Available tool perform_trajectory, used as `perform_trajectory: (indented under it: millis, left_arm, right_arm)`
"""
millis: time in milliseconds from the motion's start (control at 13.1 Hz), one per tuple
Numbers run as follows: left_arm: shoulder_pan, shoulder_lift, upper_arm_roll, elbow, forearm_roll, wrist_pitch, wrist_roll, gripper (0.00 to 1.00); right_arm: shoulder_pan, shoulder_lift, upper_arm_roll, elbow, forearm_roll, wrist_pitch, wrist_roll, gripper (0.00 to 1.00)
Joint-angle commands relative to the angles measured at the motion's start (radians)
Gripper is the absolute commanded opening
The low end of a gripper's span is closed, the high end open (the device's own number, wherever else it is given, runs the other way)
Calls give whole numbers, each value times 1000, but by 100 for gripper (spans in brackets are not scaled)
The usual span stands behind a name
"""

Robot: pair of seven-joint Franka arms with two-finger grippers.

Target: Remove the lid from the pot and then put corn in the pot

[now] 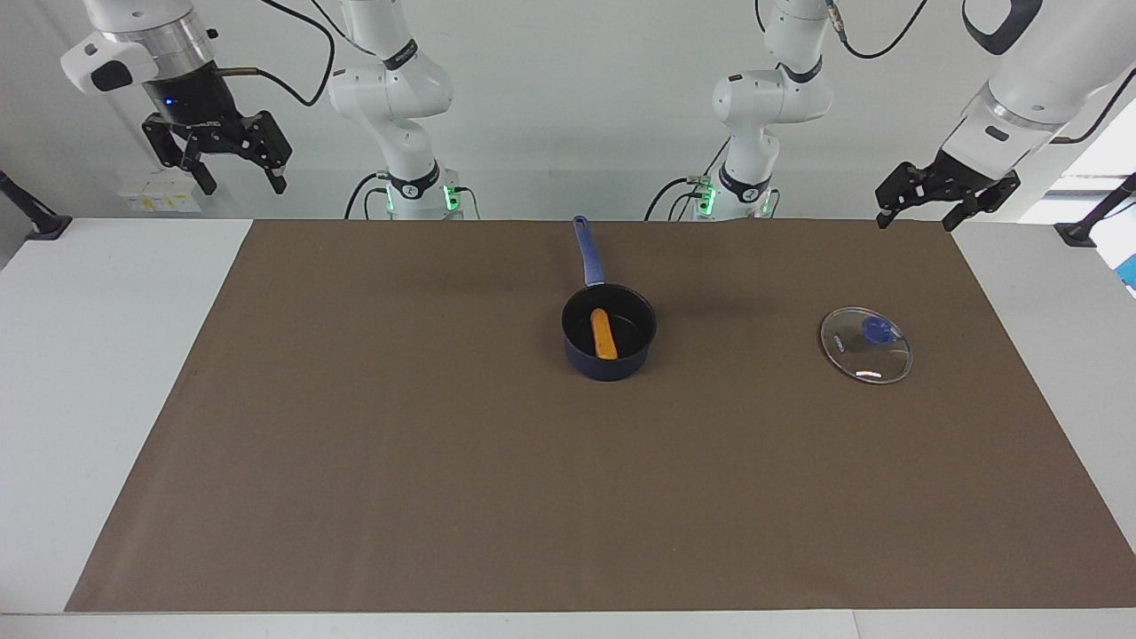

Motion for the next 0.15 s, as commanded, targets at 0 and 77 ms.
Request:
perform_trajectory:
  millis: [0, 77]
  left_arm:
    - [4, -9, -4, -2, 7, -15, 8, 100]
    - [4, -9, -4, -2, 5, -15, 5, 100]
  right_arm:
    - [-1, 11, 12, 17, -19, 1, -76, 100]
    - [0, 13, 14, 20, -26, -5, -77, 100]
